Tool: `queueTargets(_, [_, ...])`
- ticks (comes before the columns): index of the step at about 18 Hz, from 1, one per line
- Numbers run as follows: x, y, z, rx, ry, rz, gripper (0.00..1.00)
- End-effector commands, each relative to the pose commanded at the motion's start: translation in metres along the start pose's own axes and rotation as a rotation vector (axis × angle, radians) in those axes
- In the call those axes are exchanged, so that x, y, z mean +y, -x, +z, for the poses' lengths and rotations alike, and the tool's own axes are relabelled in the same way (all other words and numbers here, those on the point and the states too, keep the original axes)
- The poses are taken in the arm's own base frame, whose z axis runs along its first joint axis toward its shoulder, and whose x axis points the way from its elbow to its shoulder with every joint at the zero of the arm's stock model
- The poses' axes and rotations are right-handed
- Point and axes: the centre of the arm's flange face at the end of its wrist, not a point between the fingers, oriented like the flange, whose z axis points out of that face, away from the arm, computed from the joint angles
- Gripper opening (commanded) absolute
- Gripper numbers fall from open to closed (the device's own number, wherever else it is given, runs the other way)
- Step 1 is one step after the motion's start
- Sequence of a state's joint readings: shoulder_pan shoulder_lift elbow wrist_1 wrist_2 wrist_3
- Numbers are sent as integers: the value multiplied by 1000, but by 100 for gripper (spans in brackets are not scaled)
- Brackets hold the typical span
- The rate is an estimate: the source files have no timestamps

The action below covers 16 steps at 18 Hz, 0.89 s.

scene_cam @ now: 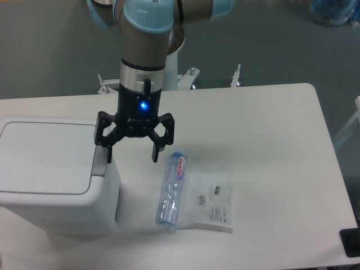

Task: Open the trash can
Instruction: 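Push the gripper against the lid edge to flip the lid open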

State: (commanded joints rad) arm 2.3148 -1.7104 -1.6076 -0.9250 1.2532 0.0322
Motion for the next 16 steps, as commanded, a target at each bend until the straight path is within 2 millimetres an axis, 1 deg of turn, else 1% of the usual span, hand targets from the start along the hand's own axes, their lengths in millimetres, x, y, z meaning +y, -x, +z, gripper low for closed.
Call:
queueTargets(6, [1, -1, 1, 2, 2, 1, 100])
queueTargets(12, [2, 0, 7, 2, 13, 0, 100])
queueTargets(16, [1, -2, 6, 3, 10, 2, 100])
